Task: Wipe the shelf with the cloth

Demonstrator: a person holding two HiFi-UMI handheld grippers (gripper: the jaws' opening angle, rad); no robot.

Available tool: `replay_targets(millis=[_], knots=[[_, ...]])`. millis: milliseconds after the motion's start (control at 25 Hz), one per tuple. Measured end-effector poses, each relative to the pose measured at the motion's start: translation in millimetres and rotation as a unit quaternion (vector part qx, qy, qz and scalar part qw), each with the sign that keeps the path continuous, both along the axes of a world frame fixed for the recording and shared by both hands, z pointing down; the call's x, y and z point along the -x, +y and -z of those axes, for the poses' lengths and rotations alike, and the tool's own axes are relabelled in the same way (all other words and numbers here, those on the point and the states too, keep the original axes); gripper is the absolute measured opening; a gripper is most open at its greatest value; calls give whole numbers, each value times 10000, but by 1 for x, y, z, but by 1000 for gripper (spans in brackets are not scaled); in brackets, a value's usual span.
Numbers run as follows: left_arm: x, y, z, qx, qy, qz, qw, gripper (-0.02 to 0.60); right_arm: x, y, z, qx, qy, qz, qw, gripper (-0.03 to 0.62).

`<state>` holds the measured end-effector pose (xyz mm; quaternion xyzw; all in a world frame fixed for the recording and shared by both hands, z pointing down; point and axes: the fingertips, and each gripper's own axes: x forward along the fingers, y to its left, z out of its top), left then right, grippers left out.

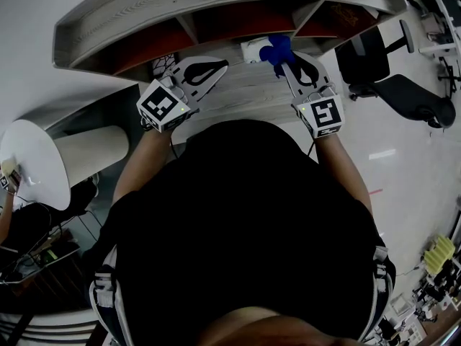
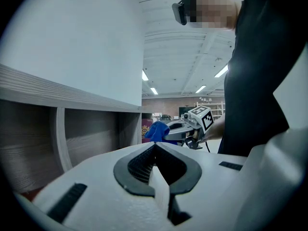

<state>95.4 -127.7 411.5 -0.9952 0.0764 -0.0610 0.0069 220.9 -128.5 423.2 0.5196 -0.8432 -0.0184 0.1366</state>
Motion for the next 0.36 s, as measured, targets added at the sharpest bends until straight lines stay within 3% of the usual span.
replay_targets(millis=[360], knots=[[-2, 5, -2, 39, 3, 20, 10000, 17, -7, 0, -2, 10, -51, -30, 10000, 72]])
